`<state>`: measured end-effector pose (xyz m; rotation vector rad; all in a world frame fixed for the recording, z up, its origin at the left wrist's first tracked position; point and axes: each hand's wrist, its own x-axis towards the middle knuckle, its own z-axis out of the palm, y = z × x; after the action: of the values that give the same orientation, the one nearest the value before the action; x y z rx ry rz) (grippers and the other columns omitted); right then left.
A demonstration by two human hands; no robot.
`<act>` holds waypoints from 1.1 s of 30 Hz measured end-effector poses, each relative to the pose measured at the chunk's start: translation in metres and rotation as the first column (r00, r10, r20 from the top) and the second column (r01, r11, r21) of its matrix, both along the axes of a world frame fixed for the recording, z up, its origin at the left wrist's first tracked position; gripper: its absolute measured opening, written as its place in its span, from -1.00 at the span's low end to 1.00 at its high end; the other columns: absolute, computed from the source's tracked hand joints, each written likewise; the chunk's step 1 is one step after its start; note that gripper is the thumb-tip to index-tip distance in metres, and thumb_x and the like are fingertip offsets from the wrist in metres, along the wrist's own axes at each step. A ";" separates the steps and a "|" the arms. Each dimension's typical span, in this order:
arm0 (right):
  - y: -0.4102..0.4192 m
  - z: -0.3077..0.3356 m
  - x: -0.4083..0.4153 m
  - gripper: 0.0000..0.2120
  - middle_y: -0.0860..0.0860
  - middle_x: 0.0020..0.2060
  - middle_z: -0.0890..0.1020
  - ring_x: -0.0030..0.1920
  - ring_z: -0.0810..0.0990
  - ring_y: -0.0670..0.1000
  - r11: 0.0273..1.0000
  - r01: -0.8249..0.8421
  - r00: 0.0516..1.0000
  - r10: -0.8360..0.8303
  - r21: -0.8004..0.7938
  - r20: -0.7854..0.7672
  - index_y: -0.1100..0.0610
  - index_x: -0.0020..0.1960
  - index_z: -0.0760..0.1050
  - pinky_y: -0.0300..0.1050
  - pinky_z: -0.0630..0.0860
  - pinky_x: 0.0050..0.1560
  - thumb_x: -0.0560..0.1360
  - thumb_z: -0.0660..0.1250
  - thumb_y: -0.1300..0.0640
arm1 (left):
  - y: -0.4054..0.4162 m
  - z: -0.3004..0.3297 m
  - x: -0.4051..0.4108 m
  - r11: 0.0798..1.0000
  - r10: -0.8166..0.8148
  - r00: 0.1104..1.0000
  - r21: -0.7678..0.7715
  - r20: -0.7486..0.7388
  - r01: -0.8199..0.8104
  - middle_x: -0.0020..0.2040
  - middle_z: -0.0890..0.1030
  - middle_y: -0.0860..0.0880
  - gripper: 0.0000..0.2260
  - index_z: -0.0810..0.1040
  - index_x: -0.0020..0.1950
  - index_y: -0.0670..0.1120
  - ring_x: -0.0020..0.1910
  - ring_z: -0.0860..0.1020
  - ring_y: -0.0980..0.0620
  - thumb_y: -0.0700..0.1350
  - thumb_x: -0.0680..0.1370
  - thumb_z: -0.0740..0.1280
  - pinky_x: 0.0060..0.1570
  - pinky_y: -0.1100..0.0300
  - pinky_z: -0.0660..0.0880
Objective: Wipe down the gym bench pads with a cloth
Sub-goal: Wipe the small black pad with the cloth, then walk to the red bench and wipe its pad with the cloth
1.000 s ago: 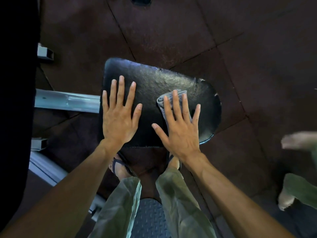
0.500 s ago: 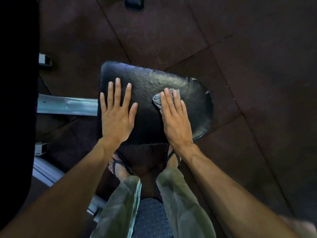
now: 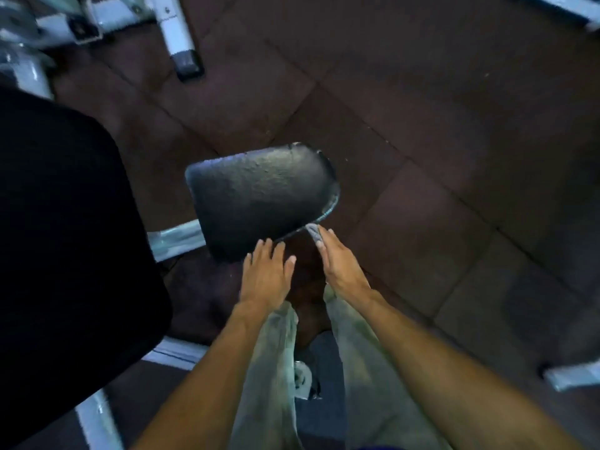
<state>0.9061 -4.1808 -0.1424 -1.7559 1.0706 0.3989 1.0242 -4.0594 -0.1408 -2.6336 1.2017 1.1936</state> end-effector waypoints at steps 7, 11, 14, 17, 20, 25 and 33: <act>0.014 0.089 -0.102 -0.54 0.24 0.56 0.21 0.57 0.13 0.24 0.952 0.299 0.946 -0.304 -0.059 -0.112 0.16 0.60 0.12 0.04 0.00 0.52 0.72 0.03 0.13 | -0.036 0.086 -0.064 0.880 -0.423 0.901 0.190 -0.099 0.434 0.36 0.47 -0.13 -0.63 0.40 0.43 -0.07 0.36 0.43 -0.16 0.06 0.70 0.07 0.29 -0.08 0.39; 0.008 0.115 -0.175 -0.53 0.05 0.49 0.38 0.52 0.30 0.06 0.923 0.370 0.912 -0.383 -0.105 -0.151 0.01 0.61 0.11 0.05 0.14 0.52 0.71 0.03 0.08 | -0.074 0.117 -0.119 0.785 -0.582 0.806 0.181 -0.114 0.592 0.35 0.49 -0.13 -0.64 0.42 0.41 -0.08 0.36 0.45 -0.16 0.05 0.69 0.09 0.32 -0.07 0.39; -0.008 0.126 -0.229 -0.54 0.13 0.52 0.34 0.52 0.30 0.18 0.819 0.573 0.815 -0.572 -0.023 -0.095 0.11 0.60 0.16 0.08 0.19 0.51 0.72 0.02 0.06 | -0.112 0.128 -0.171 0.712 -0.663 0.737 0.195 -0.131 0.675 0.33 0.51 -0.14 -0.64 0.45 0.38 -0.09 0.32 0.49 -0.17 0.05 0.69 0.11 0.31 -0.08 0.43; -0.030 0.131 -0.296 -0.53 0.15 0.47 0.41 0.48 0.38 0.20 0.723 0.691 0.722 -0.690 0.012 -0.050 0.08 0.58 0.20 0.11 0.30 0.49 0.70 0.04 -0.02 | -0.159 0.136 -0.237 0.658 -0.721 0.681 0.183 -0.127 0.731 0.29 0.55 -0.14 -0.67 0.48 0.33 -0.08 0.28 0.52 -0.17 0.06 0.68 0.12 0.27 -0.07 0.46; -0.056 0.143 -0.365 -0.61 0.15 0.30 0.56 0.26 0.57 0.19 0.615 0.788 0.615 -0.788 0.020 -0.005 0.08 0.51 0.30 0.04 0.55 0.21 0.71 0.07 0.05 | -0.202 0.147 -0.307 0.598 -0.779 0.615 0.148 -0.124 0.788 0.24 0.57 -0.13 -0.68 0.50 0.29 -0.07 0.23 0.55 -0.17 0.06 0.68 0.13 0.22 -0.05 0.49; -0.095 0.159 -0.469 -0.66 0.12 0.08 0.66 -0.05 0.66 0.07 0.430 0.901 0.432 -0.901 -0.052 0.035 0.14 0.42 0.38 0.02 0.59 -0.01 0.71 0.07 0.07 | -0.276 0.157 -0.418 0.447 -0.883 0.456 0.096 -0.113 0.890 0.27 0.57 -0.11 -0.68 0.50 0.30 -0.06 0.27 0.54 -0.15 0.06 0.68 0.13 0.24 -0.04 0.48; -0.162 0.149 -0.575 -0.71 0.14 0.06 0.67 -0.24 0.61 -0.07 0.138 0.984 0.147 -0.987 -0.116 0.072 0.17 0.35 0.42 -0.13 0.50 -0.18 0.70 0.12 0.09 | -0.410 0.147 -0.556 0.123 -0.990 0.130 0.106 -0.063 0.987 0.31 0.56 -0.08 -0.67 0.50 0.30 -0.01 0.34 0.49 -0.16 0.10 0.67 0.11 0.40 -0.12 0.33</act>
<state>0.3313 -4.3432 0.0071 -0.7248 2.0564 -0.5583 0.4687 -4.4695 0.0057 -1.0058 2.1629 0.7814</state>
